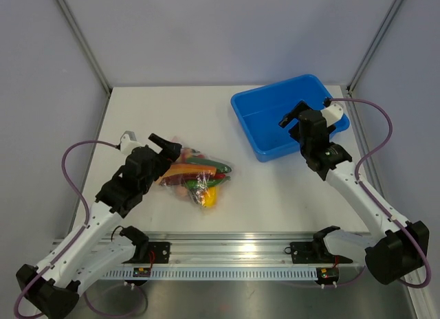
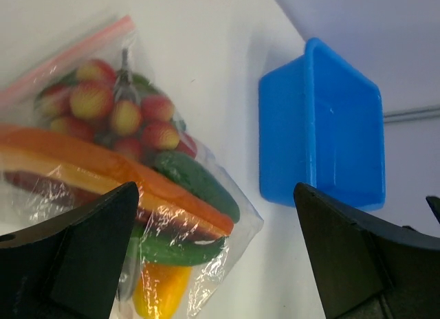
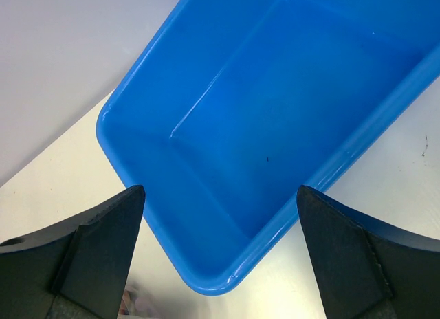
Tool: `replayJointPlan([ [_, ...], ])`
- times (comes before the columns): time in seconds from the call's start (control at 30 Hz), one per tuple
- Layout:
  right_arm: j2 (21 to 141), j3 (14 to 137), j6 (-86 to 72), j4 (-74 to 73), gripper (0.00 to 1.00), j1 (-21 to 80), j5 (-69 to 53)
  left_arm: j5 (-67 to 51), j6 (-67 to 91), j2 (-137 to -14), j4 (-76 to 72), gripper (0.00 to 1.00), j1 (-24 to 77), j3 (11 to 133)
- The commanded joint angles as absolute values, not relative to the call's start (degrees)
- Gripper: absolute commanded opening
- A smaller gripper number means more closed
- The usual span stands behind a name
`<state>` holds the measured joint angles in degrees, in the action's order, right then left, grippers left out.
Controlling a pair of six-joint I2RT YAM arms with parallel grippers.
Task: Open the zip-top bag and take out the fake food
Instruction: Adjust the zipper food storage bag at the center of the board.
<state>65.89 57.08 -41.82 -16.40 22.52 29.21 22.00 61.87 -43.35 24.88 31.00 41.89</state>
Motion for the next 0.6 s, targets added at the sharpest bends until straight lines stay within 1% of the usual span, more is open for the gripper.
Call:
replayJointPlan([
  [0.0,66.4,58.2,-41.9,-15.7,0.99,22.9,27.9,24.1,75.4,-45.1,33.8,0.99,31.1,46.9],
  [0.1,66.5,58.1,-42.2,-15.6,0.99,22.9,27.9,24.0,75.2,-45.9,34.9,0.99,31.1,47.6],
  [0.23,66.9,58.1,-42.5,-15.8,1.00,22.9,27.9,23.3,79.4,-45.1,34.6,0.99,31.1,45.4],
  [0.3,67.1,58.2,-42.6,-15.8,0.99,22.9,27.9,21.3,83.7,-45.3,34.7,0.99,31.1,44.0],
  [0.4,67.4,58.4,-42.8,-16.0,0.99,22.9,27.9,18.6,84.9,-46.0,33.1,0.99,31.1,42.7],
  [0.57,68.1,58.6,-42.8,-16.2,1.00,22.9,27.7,15.5,84.9,-50.5,31.9,0.99,31.0,42.6],
])
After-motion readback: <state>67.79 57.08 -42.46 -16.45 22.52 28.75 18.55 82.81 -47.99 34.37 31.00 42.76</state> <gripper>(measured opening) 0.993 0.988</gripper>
